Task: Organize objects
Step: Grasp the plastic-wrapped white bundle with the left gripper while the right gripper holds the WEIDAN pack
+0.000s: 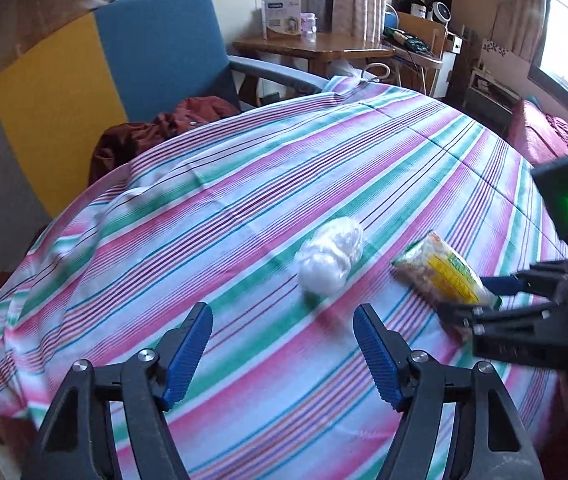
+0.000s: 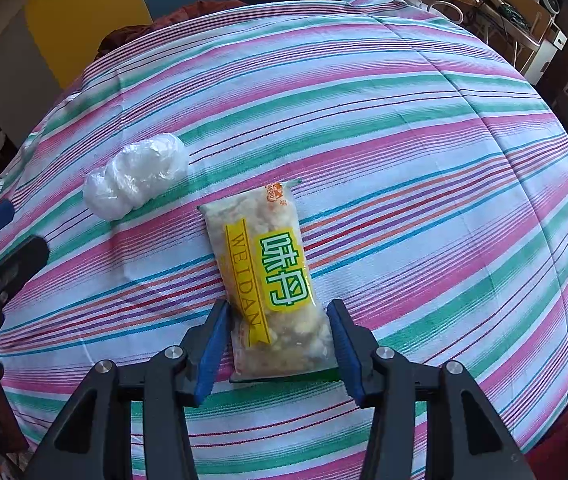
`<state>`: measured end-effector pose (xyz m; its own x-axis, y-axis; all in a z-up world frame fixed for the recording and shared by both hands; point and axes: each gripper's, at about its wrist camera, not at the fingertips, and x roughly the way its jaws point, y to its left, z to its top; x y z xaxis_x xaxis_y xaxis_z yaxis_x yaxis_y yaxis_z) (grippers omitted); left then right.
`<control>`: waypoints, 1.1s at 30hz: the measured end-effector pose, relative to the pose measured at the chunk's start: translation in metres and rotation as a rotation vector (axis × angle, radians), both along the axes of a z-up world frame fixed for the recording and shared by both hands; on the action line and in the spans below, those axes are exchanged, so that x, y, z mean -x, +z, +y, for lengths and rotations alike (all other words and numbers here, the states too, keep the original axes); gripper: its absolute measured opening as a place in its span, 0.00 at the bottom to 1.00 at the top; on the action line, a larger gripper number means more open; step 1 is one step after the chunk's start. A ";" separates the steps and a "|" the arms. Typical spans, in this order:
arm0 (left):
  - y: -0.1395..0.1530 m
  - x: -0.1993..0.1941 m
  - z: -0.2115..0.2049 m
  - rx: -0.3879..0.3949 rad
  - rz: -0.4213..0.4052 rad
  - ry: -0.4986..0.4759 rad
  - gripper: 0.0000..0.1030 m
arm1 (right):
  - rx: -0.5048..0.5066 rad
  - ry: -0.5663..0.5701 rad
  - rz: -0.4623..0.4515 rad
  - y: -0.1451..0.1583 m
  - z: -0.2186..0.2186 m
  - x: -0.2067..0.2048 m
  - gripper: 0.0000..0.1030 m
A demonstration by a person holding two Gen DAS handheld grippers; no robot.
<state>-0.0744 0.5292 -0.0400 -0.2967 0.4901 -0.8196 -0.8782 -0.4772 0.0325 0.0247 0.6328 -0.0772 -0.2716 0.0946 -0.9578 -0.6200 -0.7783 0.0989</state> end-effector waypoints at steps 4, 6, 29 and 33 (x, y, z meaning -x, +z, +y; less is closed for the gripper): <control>-0.008 0.003 0.031 0.023 0.004 -0.033 0.72 | 0.000 0.004 -0.002 0.000 0.000 -0.001 0.49; -0.013 0.008 0.045 0.037 -0.012 -0.033 0.72 | 0.000 0.004 -0.002 0.000 0.001 -0.001 0.49; 0.012 -0.015 -0.084 -0.049 -0.126 0.147 0.34 | -0.068 0.062 -0.024 -0.001 0.000 -0.005 0.50; 0.028 -0.028 -0.134 -0.085 -0.061 0.197 0.34 | -0.087 0.074 -0.030 -0.001 0.000 -0.005 0.50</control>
